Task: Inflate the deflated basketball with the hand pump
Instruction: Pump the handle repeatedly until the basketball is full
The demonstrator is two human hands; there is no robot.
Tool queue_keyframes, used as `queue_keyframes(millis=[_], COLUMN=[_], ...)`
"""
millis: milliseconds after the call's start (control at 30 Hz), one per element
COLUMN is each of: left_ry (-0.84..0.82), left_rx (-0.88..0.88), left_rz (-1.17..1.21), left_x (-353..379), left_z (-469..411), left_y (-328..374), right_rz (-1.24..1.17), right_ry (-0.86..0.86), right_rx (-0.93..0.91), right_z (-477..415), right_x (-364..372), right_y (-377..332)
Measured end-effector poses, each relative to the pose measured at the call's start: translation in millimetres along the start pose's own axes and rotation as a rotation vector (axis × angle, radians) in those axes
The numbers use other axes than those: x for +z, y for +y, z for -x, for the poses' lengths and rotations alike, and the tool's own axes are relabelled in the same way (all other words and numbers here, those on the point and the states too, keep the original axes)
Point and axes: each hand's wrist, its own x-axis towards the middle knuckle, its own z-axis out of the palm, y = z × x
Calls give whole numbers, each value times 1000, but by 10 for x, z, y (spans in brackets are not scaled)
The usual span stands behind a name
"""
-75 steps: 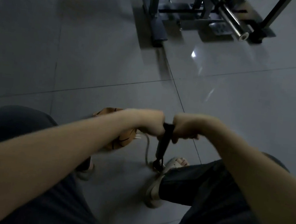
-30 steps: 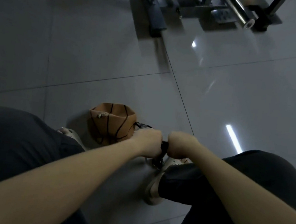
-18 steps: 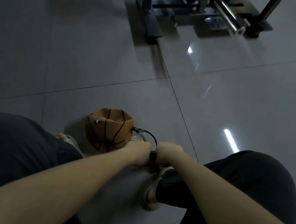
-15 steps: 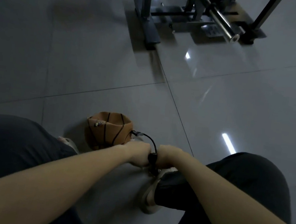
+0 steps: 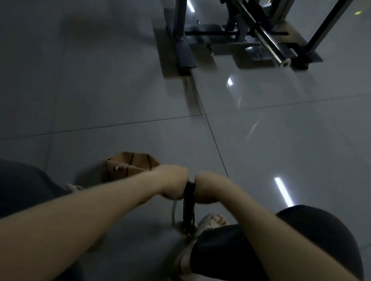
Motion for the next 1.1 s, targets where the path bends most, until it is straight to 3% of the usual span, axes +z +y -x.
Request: queue_keyframes(millis=[333, 433, 533, 633, 767, 867, 1000, 1100], left_ry=[-7, -19, -159, -184, -78, -47, -73, -24], left_rx=[-15, 9, 51, 82, 87, 55, -10, -26], left_rz=[78, 39, 44, 38, 193, 240, 203, 142], left_x=[883, 835, 782, 427, -596, -971, -468, 46], left_z=[-86, 1, 122, 205, 327, 328, 159, 21], left_y=[-107, 27, 192, 205, 131, 77, 127, 130], right_rz=[2, 9, -22, -32, -187, -226, -146, -101], right_ry=[102, 38, -125, -161, -87, -3, -71, -19], right_rx=[-19, 20, 13, -20, 24, 9, 33, 7], right_z=[-280, -172, -15, 257, 554, 554, 248, 11], right_x=[753, 762, 803, 447, -557, -857, -408, 59], right_y=[-6, 30, 11, 34, 174, 185, 108, 118])
